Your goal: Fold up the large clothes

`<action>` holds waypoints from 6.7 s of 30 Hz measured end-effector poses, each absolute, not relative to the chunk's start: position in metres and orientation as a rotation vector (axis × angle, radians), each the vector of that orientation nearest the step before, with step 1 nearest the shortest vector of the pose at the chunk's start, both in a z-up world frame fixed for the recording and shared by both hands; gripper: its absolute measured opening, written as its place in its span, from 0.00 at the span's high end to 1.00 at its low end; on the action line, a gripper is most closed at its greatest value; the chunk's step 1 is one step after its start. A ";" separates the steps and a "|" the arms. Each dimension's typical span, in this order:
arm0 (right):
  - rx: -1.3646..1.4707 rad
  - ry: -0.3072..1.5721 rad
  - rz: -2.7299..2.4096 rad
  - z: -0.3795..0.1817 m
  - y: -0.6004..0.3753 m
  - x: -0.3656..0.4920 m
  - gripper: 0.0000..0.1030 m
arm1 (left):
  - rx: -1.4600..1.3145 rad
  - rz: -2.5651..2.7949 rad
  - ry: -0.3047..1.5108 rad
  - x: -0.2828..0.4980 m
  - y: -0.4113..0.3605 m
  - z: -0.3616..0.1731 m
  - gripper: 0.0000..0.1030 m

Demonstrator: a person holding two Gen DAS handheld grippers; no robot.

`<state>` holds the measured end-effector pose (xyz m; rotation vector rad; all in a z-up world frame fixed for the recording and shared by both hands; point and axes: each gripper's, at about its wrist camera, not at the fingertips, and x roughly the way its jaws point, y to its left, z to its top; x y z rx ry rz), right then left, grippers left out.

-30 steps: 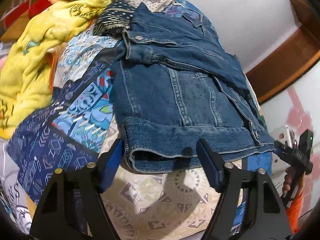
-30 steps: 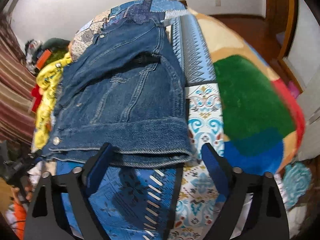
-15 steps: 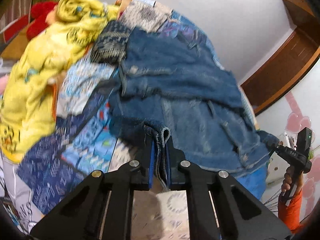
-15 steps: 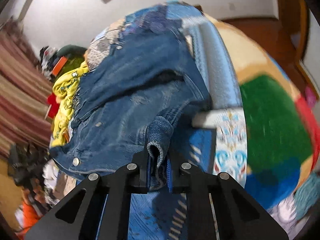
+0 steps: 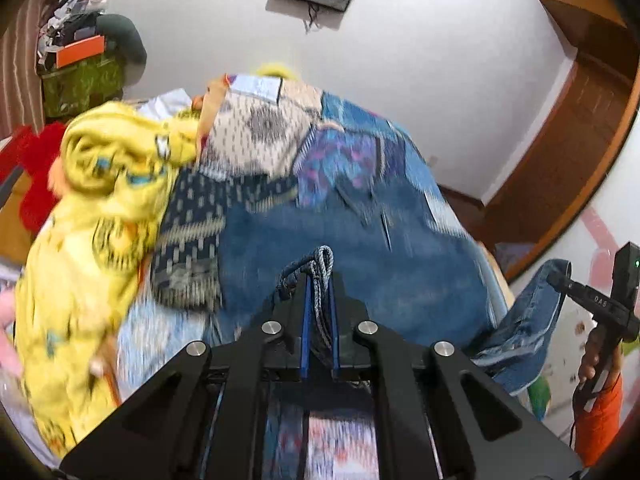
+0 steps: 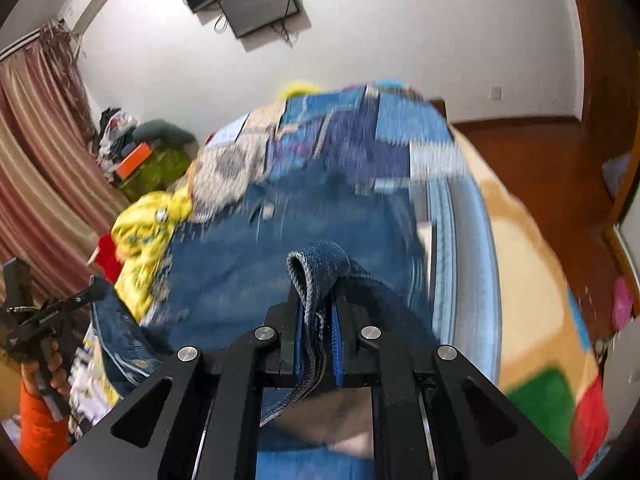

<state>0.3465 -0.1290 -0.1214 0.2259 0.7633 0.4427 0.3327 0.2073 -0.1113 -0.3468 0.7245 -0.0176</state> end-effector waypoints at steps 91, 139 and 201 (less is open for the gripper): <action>-0.040 0.766 0.435 -0.170 -0.079 0.342 0.04 | -0.600 0.163 0.883 0.316 0.201 -0.233 0.08; -0.151 1.099 0.737 -0.248 0.067 0.356 0.03 | -0.580 0.033 0.546 0.330 0.222 -0.155 0.79; -0.041 1.037 0.416 -0.223 -0.089 0.360 0.04 | -0.167 -0.080 0.955 0.361 0.107 -0.224 0.00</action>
